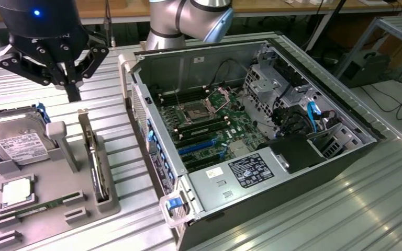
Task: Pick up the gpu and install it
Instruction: 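Reach for the gpu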
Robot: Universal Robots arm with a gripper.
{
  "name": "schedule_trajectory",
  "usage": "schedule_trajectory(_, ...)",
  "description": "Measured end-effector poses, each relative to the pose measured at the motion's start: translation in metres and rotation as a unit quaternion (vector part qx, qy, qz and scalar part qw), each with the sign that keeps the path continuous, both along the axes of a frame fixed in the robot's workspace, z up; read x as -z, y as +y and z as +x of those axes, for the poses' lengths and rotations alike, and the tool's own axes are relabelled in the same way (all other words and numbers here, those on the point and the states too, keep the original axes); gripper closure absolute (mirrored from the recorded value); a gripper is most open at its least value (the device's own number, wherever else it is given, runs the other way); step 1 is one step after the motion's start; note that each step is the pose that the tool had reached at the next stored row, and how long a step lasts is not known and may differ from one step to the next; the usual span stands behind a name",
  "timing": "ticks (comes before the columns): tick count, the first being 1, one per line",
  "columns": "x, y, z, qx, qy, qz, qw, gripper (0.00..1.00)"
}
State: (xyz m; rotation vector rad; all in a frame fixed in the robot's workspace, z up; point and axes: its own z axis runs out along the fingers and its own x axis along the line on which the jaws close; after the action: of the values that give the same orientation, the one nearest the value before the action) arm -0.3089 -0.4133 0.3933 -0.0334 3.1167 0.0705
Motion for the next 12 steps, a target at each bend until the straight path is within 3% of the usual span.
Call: schedule_trajectory(12,0.0000,-0.0007,-0.0089,-0.003,0.0000,0.0000,1.0000,0.89)
